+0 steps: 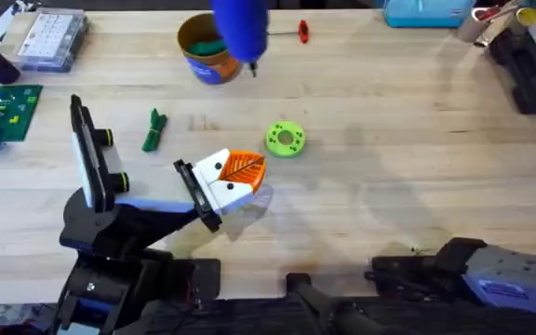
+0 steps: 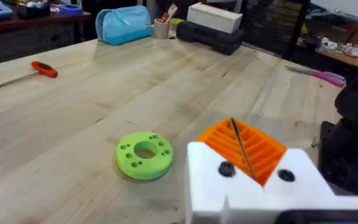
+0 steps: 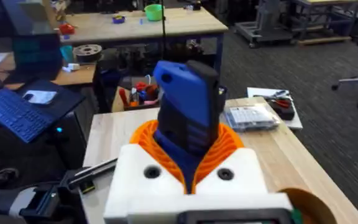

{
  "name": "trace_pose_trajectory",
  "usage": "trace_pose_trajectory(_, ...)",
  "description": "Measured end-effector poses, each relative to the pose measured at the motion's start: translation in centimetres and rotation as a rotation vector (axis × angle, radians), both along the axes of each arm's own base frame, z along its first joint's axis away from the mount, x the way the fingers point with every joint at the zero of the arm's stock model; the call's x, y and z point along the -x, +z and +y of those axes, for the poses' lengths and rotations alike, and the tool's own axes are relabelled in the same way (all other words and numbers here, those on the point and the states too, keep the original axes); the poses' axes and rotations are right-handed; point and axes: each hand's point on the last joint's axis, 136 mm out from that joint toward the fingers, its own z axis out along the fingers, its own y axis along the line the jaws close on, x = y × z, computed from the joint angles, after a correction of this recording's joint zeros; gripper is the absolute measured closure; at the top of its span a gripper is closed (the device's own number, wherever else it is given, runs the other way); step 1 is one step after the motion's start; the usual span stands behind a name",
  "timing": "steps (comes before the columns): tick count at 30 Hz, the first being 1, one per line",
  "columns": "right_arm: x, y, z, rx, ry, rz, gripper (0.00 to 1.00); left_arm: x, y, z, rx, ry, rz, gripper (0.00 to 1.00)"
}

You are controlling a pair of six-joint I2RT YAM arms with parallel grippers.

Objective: Pick up the gripper from the table and insert it into the empty holder that is missing its gripper. Then pick up a screw, insert it into the mounting hole, and use the screwdriver to tighten it. Finally, clean up the table by picking up the vegetable and placing it into the bucket.

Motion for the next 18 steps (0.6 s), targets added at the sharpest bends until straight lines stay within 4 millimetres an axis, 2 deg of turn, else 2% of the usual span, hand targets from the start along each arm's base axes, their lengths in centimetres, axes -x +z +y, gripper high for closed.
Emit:
trace_pose_trajectory(8,1.2,-1.6,3.2,0.024,0.071,0.019,0.974,0.0,0.0,0.0,0.000,0.000,0.000,0.985)
trace_pose_trajectory(18,1.5,-2.2,3.6,-0.018,0.079,-0.026,0.974,0.0,0.0,0.0,0.000,0.000,0.000,0.985)
